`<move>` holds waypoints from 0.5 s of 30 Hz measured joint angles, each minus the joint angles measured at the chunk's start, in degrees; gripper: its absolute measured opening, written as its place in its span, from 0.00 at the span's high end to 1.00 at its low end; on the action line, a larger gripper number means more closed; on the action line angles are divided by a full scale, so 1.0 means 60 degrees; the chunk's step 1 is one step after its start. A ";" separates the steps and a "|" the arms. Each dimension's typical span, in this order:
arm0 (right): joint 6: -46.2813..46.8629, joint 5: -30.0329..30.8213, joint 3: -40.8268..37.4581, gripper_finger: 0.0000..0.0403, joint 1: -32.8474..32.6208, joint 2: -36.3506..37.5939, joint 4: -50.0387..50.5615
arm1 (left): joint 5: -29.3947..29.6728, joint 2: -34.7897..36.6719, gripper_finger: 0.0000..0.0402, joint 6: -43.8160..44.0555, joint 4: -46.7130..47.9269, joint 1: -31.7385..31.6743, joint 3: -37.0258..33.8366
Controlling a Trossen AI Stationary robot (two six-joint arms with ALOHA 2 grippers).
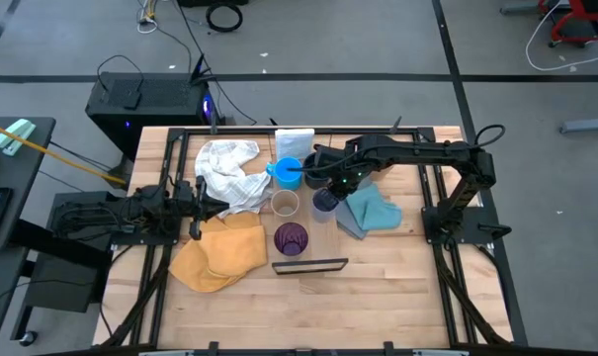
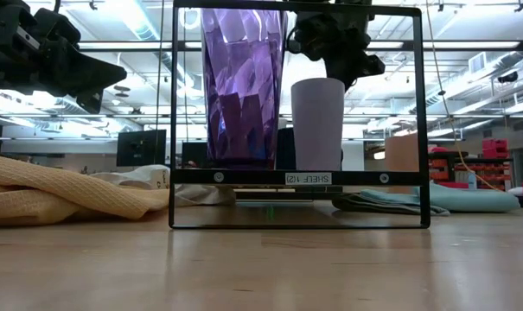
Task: Stack small to large cups/mugs on shelf
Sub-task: Put the purple cup on the shelf
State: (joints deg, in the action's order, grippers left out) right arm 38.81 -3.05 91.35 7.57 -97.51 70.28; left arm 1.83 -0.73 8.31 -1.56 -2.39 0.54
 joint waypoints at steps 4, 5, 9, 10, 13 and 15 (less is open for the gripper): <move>-0.0022 0.0000 -0.0001 0.88 0.0000 0.0004 -0.0004 | 0.0000 0.0000 0.92 -0.0005 0.0004 0.0001 0.0000; -0.0029 0.0000 0.0001 0.89 0.0000 0.0004 -0.0007 | 0.0000 0.0000 0.91 -0.0006 0.0005 0.0001 0.0000; -0.0040 -0.0004 0.0001 0.90 0.0000 0.0004 -0.0007 | 0.0000 0.0000 0.90 -0.0006 0.0007 0.0001 0.0000; -0.0051 -0.0002 -0.0001 0.91 0.0000 0.0004 -0.0007 | 0.0000 0.0000 0.89 -0.0007 0.0007 0.0000 0.0000; -0.0069 -0.0004 0.0001 0.91 0.0000 0.0004 -0.0007 | 0.0000 0.0000 0.89 -0.0003 0.0007 0.0000 0.0000; -0.0069 -0.0007 -0.0001 0.91 0.0000 0.0004 -0.0007 | 0.0000 0.0000 0.90 -0.0003 0.0011 0.0001 0.0000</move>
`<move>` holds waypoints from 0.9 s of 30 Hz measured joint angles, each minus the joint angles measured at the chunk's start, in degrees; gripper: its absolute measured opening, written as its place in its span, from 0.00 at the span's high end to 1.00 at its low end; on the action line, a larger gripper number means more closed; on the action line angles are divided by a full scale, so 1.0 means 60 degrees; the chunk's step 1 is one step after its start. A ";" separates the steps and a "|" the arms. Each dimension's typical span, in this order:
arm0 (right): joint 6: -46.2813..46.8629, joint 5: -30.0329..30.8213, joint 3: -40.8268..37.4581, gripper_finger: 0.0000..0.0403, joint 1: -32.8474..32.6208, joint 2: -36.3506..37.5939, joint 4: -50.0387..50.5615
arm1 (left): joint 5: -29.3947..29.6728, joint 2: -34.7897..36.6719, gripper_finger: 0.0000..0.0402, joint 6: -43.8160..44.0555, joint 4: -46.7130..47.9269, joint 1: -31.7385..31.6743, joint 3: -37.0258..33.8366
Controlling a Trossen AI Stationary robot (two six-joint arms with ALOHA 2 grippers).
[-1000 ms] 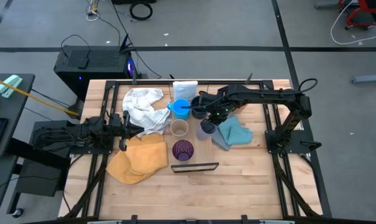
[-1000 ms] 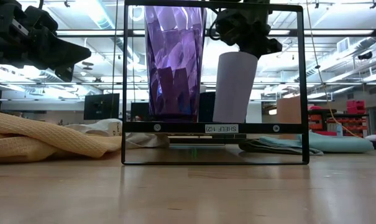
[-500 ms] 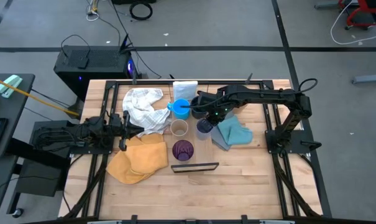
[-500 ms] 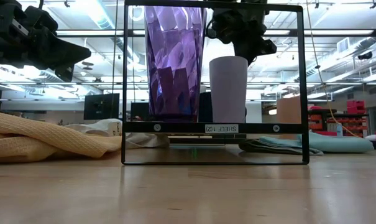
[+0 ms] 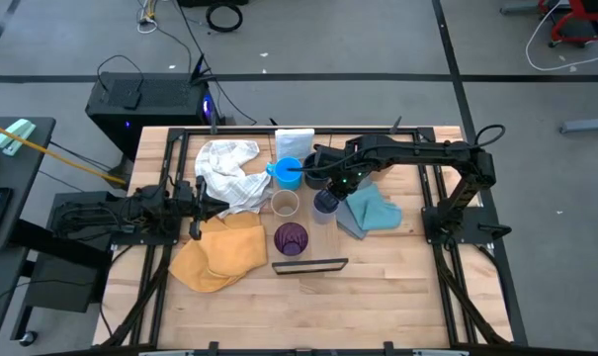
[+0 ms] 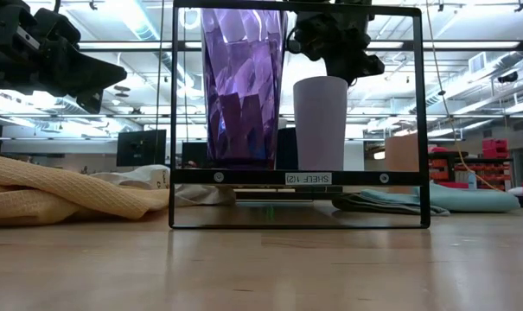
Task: Stack small to large cups/mugs on shelf
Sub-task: Put the purple cup on the shelf
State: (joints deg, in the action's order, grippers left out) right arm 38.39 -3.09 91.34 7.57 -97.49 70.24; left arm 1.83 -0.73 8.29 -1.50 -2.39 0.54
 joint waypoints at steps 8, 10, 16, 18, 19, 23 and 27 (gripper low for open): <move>0.0000 -0.0036 0.0001 0.91 0.0000 0.0000 0.0000 | 0.0000 0.0000 0.90 0.0004 0.0000 -0.0001 0.0000; -0.0004 -0.0036 0.0001 0.91 0.0000 0.0000 0.0000 | 0.0000 0.0000 0.90 0.0004 0.0004 0.0002 0.0000; -0.0040 -0.0036 0.0001 0.91 0.0000 0.0000 -0.0004 | 0.0000 0.0000 0.90 0.0003 0.0004 0.0002 0.0000; -0.0063 -0.0033 0.0001 0.91 0.0000 0.0000 -0.0007 | 0.0000 0.0000 0.91 0.0001 0.0004 0.0003 0.0000; -0.0090 -0.0033 -0.0002 0.91 0.0000 0.0000 -0.0010 | 0.0000 0.0000 0.91 0.0004 0.0004 -0.0001 0.0000; -0.0207 -0.0036 0.0001 0.91 0.0000 0.0000 -0.0035 | 0.0000 0.0000 0.91 0.0007 0.0007 0.0000 0.0000; -0.0361 -0.0033 0.0001 0.91 0.0000 0.0001 -0.0058 | 0.0000 0.0000 0.89 0.0007 0.0007 -0.0001 0.0000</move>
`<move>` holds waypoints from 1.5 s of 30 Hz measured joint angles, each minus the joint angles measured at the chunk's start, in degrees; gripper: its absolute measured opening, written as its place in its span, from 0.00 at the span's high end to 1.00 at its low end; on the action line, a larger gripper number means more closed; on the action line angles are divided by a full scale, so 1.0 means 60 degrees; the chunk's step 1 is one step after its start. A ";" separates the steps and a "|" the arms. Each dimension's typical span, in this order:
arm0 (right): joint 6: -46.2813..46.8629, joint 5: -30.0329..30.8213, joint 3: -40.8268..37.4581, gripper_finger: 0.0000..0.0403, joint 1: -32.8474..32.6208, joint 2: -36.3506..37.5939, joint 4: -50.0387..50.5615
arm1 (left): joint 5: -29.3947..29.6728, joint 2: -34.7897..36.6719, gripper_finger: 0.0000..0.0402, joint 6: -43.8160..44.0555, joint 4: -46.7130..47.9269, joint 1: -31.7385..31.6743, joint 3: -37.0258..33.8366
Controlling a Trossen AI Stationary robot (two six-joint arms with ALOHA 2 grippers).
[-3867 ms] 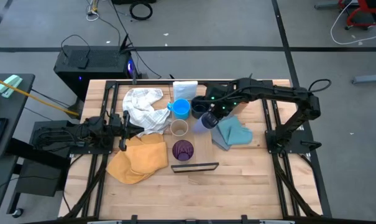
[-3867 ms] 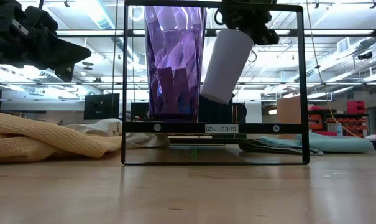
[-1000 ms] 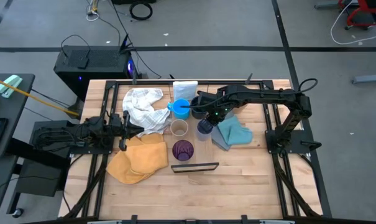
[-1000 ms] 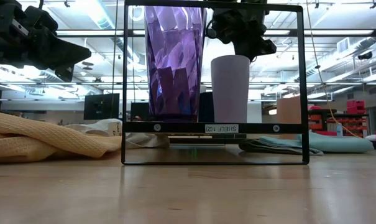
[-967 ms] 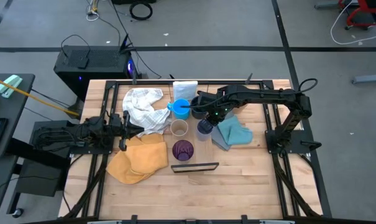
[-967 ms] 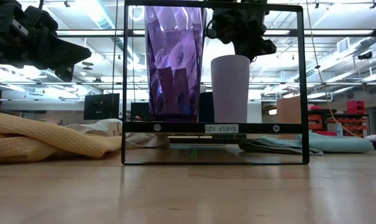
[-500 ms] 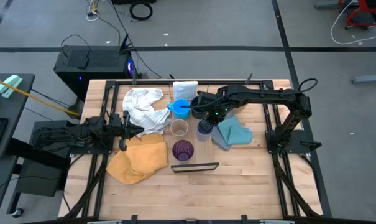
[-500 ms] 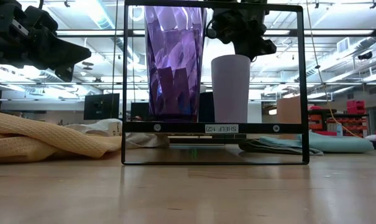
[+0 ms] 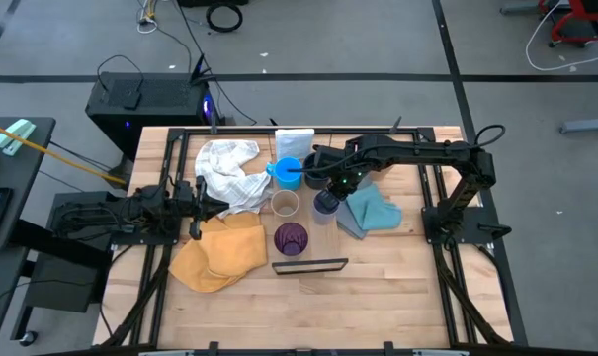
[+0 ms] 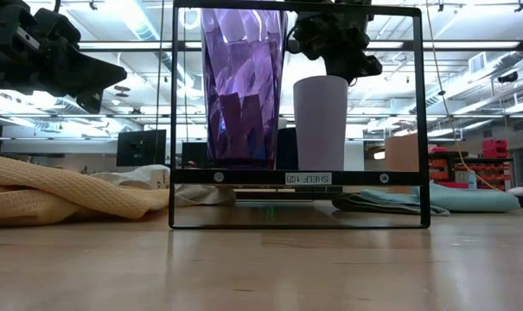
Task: Stack small to large cups/mugs on shelf
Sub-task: Put the purple cup on the shelf, then put the orange cup on the shelf
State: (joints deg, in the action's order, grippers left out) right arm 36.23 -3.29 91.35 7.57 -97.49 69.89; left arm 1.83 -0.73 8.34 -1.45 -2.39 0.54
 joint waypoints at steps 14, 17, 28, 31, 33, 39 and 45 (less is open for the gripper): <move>-0.0134 0.0000 -0.0002 0.89 0.0000 0.0006 -0.0041 | -0.0002 0.0000 0.92 -0.0003 0.0000 0.0004 0.0000; -0.0140 0.0000 0.0000 0.86 0.0008 0.0006 -0.0165 | 0.0000 0.0000 0.91 -0.0004 0.0000 0.0001 0.0000; -0.0063 0.0044 0.0000 0.80 0.0098 0.0006 -0.0171 | -0.0002 0.0000 0.90 -0.0004 0.0000 0.0002 0.0000; -0.0043 0.0047 0.0000 0.81 0.0095 0.0006 -0.0168 | -0.0001 0.0000 0.91 0.0000 0.0000 0.0000 0.0000; -0.0048 0.0068 0.0000 0.81 0.0092 0.0006 -0.0168 | 0.0000 0.0000 0.91 -0.0004 0.0000 0.0000 0.0000; -0.0049 -0.0002 0.0000 0.80 0.0114 0.0006 -0.0220 | 0.0000 0.0000 0.90 0.0000 0.0000 0.0003 0.0000; -0.0059 -0.0211 0.0073 0.80 0.0109 0.0006 -0.0299 | -0.0001 0.0000 0.90 -0.0004 0.0002 0.0001 0.0000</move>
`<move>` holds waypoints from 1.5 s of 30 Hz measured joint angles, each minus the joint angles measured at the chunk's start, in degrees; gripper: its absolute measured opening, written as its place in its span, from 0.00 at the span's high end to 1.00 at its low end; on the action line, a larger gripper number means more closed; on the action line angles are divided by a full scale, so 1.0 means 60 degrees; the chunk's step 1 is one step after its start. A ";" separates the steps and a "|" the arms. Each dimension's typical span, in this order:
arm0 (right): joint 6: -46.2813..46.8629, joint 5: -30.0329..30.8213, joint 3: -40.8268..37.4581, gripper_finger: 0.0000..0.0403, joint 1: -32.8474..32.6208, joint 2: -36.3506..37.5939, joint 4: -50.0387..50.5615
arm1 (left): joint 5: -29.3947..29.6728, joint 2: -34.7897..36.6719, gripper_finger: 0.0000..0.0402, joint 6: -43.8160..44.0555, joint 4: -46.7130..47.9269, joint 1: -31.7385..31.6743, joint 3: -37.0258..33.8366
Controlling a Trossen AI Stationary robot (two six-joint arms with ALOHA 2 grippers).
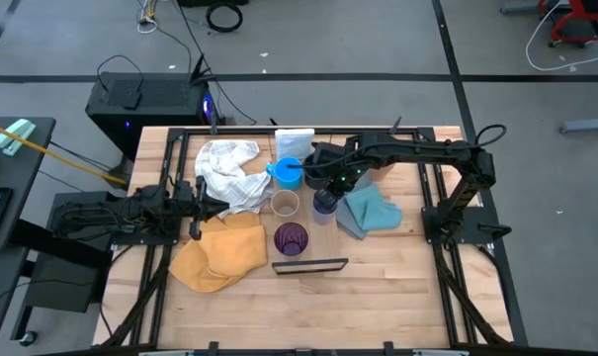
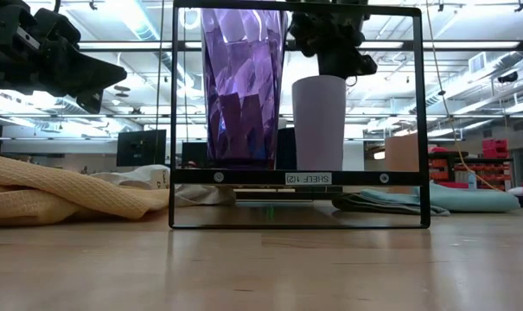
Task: Stack small to large cups/mugs on shelf
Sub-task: Put the orange cup on the shelf
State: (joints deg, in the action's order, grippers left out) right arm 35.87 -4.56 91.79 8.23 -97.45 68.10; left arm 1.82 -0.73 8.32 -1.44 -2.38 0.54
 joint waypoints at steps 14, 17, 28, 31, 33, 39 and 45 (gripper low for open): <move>-0.1519 0.1311 0.1888 0.80 0.0660 0.0015 0.3320 | -0.0002 0.0000 0.90 0.0000 0.0001 0.0002 0.0000; -0.2458 0.1780 0.1622 0.80 0.1129 0.0015 0.3606 | -0.0002 0.0000 0.91 0.0000 0.0000 -0.0001 0.0000; -0.2843 0.1717 0.0405 0.78 0.3492 0.0004 0.3661 | -0.0002 0.0000 0.90 -0.0001 0.0016 0.0001 0.0000; -0.2871 0.1514 0.0277 0.77 0.3790 0.0004 0.3657 | -0.0002 0.0000 0.89 0.0001 0.0016 0.0000 0.0000; -0.3116 0.1418 0.0232 0.77 0.3996 0.0004 0.3650 | -0.0002 0.0000 0.89 0.0004 0.0009 0.0002 0.0000; -0.3585 0.1754 0.0091 0.77 0.4542 0.0004 0.3463 | -0.0001 0.0000 0.92 -0.0004 0.0009 -0.0001 0.0000; -0.3828 0.1752 0.0091 0.77 0.5099 0.0004 0.2861 | 0.0001 0.0000 0.91 -0.0007 0.0009 -0.0001 0.0000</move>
State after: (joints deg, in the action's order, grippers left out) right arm 12.91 5.96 92.33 38.82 -97.43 85.27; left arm 1.83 -0.73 8.27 -1.39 -2.39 0.54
